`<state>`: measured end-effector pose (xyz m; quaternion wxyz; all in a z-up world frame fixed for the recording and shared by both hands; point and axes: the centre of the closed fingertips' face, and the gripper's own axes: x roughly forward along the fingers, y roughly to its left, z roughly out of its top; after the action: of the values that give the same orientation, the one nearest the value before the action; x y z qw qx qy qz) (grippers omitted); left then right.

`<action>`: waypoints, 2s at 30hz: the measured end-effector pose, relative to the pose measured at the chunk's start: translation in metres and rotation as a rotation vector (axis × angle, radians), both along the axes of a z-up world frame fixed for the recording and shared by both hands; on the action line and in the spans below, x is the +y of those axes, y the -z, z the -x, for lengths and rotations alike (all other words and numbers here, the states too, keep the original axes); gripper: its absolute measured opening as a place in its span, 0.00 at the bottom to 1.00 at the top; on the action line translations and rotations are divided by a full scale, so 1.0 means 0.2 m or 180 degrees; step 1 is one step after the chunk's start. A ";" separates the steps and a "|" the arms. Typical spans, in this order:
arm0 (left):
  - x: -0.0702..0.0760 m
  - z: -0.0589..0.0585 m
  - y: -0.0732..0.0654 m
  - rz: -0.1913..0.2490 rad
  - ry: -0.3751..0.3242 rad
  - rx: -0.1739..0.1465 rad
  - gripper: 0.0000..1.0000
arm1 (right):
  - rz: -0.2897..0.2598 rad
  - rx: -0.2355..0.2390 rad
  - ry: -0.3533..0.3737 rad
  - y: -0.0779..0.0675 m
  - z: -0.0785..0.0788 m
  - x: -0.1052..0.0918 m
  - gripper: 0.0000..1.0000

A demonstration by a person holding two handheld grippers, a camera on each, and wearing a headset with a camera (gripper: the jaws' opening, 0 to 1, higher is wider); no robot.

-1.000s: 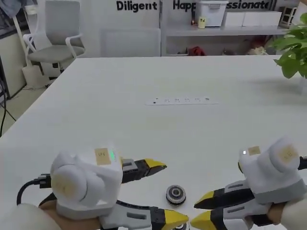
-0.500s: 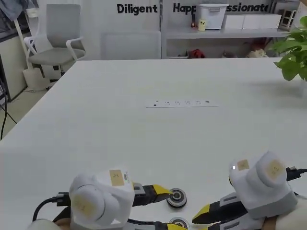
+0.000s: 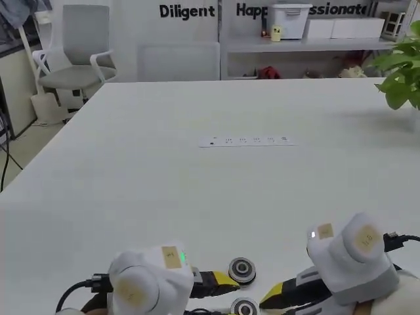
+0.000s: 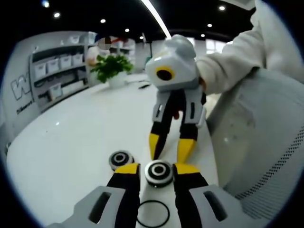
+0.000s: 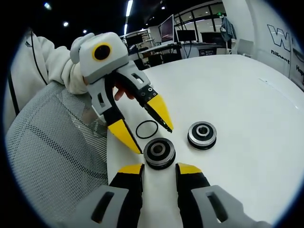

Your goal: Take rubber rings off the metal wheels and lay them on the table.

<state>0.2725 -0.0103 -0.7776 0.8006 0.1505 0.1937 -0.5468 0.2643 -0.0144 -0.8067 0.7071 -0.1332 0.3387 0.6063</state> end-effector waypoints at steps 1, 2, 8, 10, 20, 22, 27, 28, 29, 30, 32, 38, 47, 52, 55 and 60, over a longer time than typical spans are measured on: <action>0.00 0.00 0.00 -0.0002 0.0001 0.0000 0.27 | 0.0000 -0.0002 0.0009 0.00 0.00 0.00 0.24; 0.00 0.00 0.01 -0.0016 0.0005 -0.0010 0.26 | 0.0001 -0.0012 0.0017 0.00 -0.01 0.00 0.24; -0.01 0.02 0.06 -0.0125 0.0081 0.0006 0.22 | -0.0008 -0.0023 0.0008 0.00 -0.01 0.00 0.22; -0.01 0.02 0.06 -0.0116 0.0103 0.0000 0.22 | -0.0002 -0.0031 -0.0004 0.01 0.00 0.00 0.22; -0.01 0.02 0.07 -0.0136 0.0132 -0.0007 0.16 | -0.0005 -0.0077 -0.0032 0.01 -0.01 0.01 0.19; -0.01 0.02 0.07 -0.0135 0.0117 -0.0008 0.15 | -0.0004 -0.0088 -0.0026 0.01 -0.01 0.01 0.19; -0.02 0.01 0.07 -0.0149 0.0124 -0.0039 0.14 | 0.0010 -0.0116 -0.0053 0.01 -0.01 0.01 0.16; -0.02 0.01 0.07 -0.0148 0.0125 -0.0041 0.14 | 0.0014 -0.0129 -0.0060 0.02 -0.01 0.01 0.16; -0.02 0.01 0.07 -0.0148 0.0125 -0.0042 0.14 | 0.0018 -0.0143 -0.0068 0.02 -0.01 0.01 0.16; -0.01 0.01 0.07 -0.0147 0.0129 -0.0048 0.14 | 0.0016 -0.0145 -0.0070 0.02 -0.01 0.01 0.16; -0.01 0.01 0.07 -0.0142 0.0131 -0.0050 0.14 | 0.0026 -0.0163 -0.0081 0.02 -0.01 0.01 0.15; -0.01 0.01 0.07 -0.0107 0.0122 -0.0042 0.14 | 0.0040 -0.0169 -0.0079 0.02 -0.01 0.00 0.11; -0.01 0.02 0.06 -0.0091 0.0117 -0.0034 0.14 | 0.0056 -0.0216 -0.0044 0.02 -0.02 -0.01 0.02; 0.00 0.02 0.06 -0.0078 0.0112 -0.0034 0.14 | 0.0066 -0.0151 0.0030 0.01 -0.02 -0.02 0.00; 0.00 0.02 0.06 -0.0069 0.0110 -0.0037 0.14 | 0.0074 -0.0015 0.0141 0.02 -0.03 -0.02 0.00; 0.00 0.02 0.06 -0.0060 0.0109 -0.0041 0.14 | 0.0050 0.0101 0.0230 0.01 -0.03 -0.03 0.00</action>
<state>0.2685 -0.0110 -0.7903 0.7909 0.1648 0.1912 -0.5575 0.2709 -0.0210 -0.8093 0.7220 -0.1168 0.3593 0.5797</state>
